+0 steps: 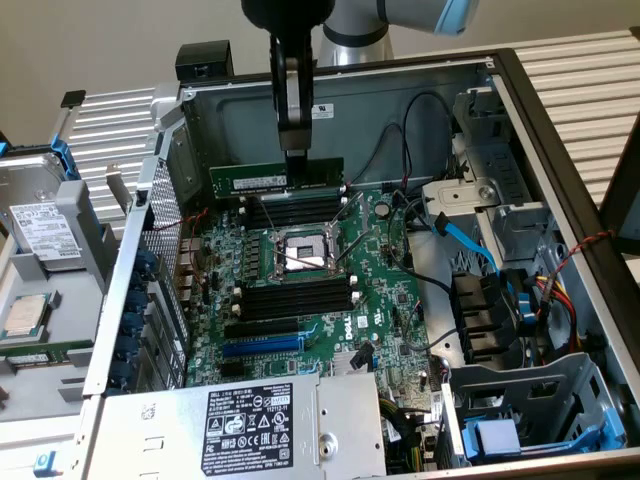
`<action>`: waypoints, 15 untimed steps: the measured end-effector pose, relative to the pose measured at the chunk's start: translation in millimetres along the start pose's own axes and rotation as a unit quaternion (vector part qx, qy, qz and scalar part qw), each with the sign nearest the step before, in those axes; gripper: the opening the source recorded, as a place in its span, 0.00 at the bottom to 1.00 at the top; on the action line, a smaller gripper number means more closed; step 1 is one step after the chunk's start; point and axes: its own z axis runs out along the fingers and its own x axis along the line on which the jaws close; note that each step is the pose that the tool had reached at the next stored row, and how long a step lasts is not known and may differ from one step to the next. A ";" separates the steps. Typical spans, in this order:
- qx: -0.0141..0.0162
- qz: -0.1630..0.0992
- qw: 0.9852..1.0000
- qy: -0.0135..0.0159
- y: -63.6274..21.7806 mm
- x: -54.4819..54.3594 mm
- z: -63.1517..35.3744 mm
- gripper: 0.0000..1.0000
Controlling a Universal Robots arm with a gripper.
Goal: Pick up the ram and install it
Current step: 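Pick up the ram and move it above insertion slot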
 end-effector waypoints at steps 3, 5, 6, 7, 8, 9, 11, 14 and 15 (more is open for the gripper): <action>0.000 0.000 1.000 0.000 -1.9 0.1 5.4 0.12; 0.000 0.000 1.000 0.000 -2.3 0.2 9.2 0.12; 0.000 0.000 1.000 0.000 -2.3 0.3 10.9 0.12; 0.001 0.000 1.000 0.000 -2.4 0.2 12.2 0.12; 0.002 0.000 1.000 0.000 -2.3 0.2 13.4 0.12; 0.003 0.000 1.000 0.000 -2.3 0.0 14.6 0.12; 0.004 0.001 1.000 0.000 -1.9 -0.5 16.8 0.12; 0.005 0.007 1.000 0.000 -0.2 -0.9 21.3 0.12; 0.006 0.010 1.000 -0.001 0.1 -0.9 22.7 0.12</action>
